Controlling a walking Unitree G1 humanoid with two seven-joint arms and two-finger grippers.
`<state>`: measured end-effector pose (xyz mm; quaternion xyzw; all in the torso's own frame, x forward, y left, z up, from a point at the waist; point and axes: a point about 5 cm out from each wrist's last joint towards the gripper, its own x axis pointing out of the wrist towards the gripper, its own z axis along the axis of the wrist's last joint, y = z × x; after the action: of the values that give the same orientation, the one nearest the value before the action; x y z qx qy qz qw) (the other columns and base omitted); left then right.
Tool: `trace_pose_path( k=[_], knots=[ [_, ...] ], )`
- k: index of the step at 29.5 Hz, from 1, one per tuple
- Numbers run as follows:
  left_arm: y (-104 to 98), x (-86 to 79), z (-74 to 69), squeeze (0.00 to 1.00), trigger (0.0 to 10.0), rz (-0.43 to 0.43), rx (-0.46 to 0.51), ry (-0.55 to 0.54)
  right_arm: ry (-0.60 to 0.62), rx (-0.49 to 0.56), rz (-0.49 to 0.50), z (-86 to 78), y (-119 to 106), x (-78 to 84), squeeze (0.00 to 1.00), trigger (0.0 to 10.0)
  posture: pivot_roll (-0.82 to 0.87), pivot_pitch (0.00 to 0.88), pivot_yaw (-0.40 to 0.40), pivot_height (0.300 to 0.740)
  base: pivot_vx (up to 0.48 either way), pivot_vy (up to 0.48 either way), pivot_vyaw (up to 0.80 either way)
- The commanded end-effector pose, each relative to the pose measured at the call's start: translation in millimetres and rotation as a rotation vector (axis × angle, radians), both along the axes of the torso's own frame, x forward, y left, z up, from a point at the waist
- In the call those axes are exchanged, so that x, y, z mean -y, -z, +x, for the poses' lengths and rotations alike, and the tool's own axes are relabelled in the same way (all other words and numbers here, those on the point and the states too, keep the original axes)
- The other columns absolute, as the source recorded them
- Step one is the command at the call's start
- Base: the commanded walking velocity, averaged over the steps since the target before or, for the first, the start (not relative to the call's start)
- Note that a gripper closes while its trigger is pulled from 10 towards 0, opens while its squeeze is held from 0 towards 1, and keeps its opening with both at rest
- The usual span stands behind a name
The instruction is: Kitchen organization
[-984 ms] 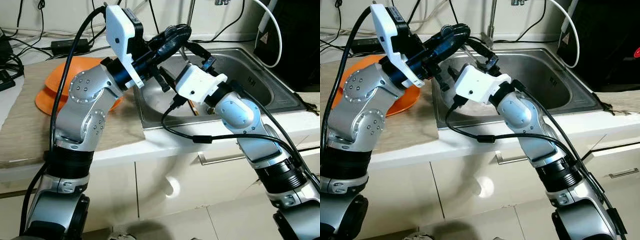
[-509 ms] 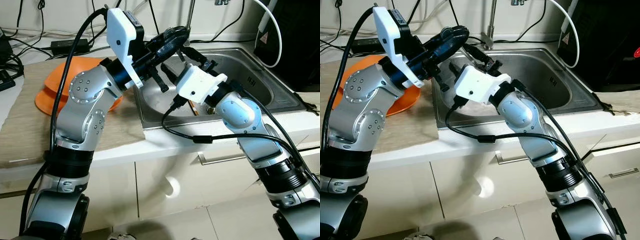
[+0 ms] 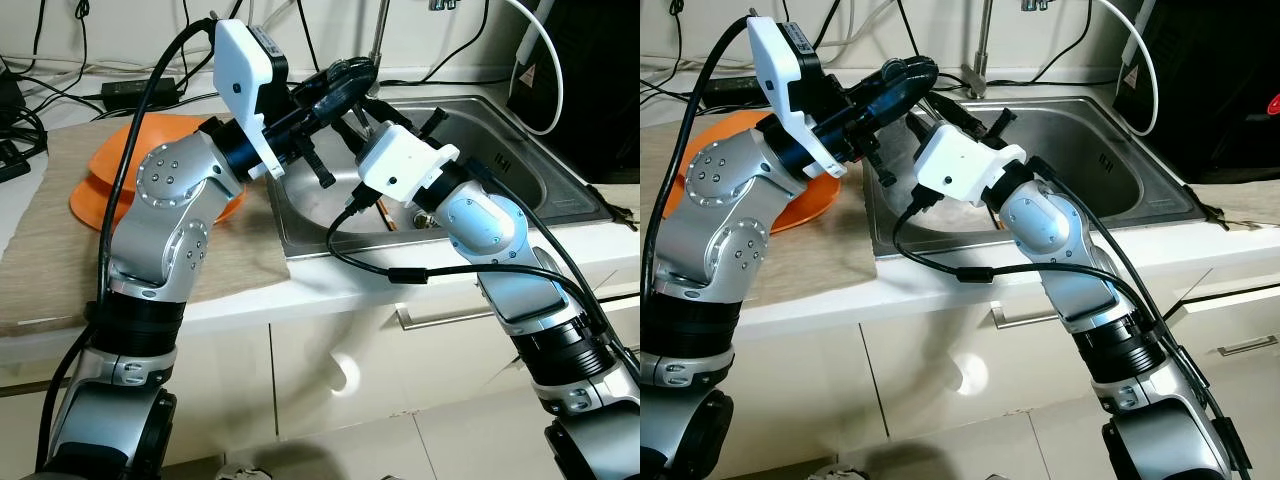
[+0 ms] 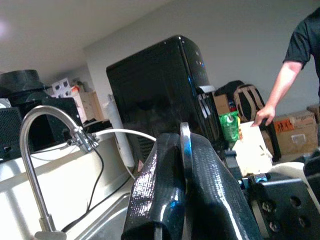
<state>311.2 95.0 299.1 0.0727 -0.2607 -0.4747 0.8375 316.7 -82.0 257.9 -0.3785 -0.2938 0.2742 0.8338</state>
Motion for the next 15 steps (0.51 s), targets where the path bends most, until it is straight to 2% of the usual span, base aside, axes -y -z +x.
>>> trace_pose_path(
  k=[1, 15],
  knots=[
    [-2.9, 2.0, -2.7, 0.00, 0.0, 0.017, 0.028, 0.009, -0.016, -0.026, -0.016, -0.2, 5.9, -0.5, 0.00, 0.0, 0.03, 0.008, -0.041, 0.740, 0.000, 0.000, 0.00],
    [-1.5, 0.4, -2.1, 0.00, 0.0, 0.043, 0.034, 0.009, -0.006, -0.033, -0.020, 2.4, 7.3, 4.5, 0.00, 0.0, 0.03, 0.013, -0.041, 0.740, 0.000, 0.000, 0.00]
  ],
)
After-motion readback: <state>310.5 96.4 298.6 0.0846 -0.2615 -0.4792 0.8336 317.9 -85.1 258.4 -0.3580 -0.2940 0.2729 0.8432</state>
